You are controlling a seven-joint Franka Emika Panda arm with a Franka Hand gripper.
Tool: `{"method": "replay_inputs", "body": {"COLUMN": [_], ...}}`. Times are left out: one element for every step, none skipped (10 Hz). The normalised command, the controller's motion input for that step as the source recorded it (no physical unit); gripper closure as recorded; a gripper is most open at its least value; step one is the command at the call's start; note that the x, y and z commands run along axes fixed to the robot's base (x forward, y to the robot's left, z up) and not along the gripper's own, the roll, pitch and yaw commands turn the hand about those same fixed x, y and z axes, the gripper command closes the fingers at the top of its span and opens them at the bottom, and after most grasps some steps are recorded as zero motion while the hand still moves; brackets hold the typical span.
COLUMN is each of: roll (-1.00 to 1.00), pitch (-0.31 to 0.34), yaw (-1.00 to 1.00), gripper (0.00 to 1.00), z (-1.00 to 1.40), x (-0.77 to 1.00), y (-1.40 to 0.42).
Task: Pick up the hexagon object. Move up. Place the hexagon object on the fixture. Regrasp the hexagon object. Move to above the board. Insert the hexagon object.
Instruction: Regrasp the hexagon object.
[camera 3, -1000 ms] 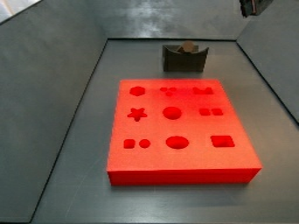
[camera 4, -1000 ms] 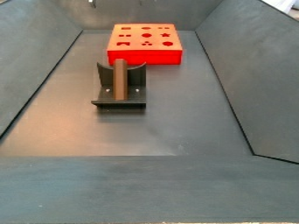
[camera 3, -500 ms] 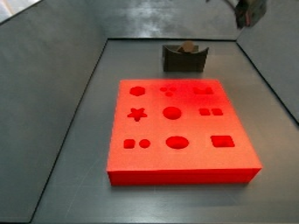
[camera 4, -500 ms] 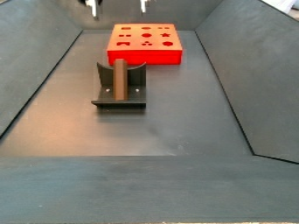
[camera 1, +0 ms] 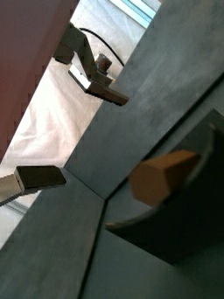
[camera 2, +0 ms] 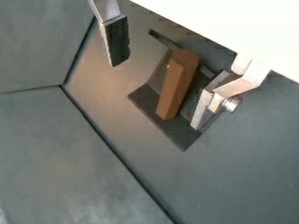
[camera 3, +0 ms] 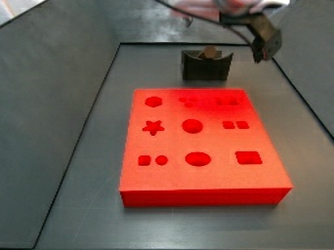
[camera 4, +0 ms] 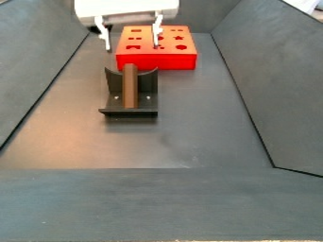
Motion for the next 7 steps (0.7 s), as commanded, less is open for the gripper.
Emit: {"method": "replay_inputs", "body": {"roll": [0.1, 0.09, 0.08, 0.08, 0.08, 0.07, 0.06], "pitch": [-0.069, -0.081, -0.085, -0.078, -0.073, -0.058, -0.042], "yaw": [0.1, 0.06, 0.05, 0.02, 0.01, 0.0, -0.01], "gripper": [0.0, 0.0, 0.0, 0.0, 0.0, 0.0, 0.0], "z": [-1.0, -1.0, -0.98, -0.79, -0.69, -0.5, -0.32], "x": [0.12, 0.13, 0.13, 0.11, 0.1, 0.08, 0.08], "y": [0.02, 0.02, 0.01, 0.01, 0.01, 0.0, 0.0]}}
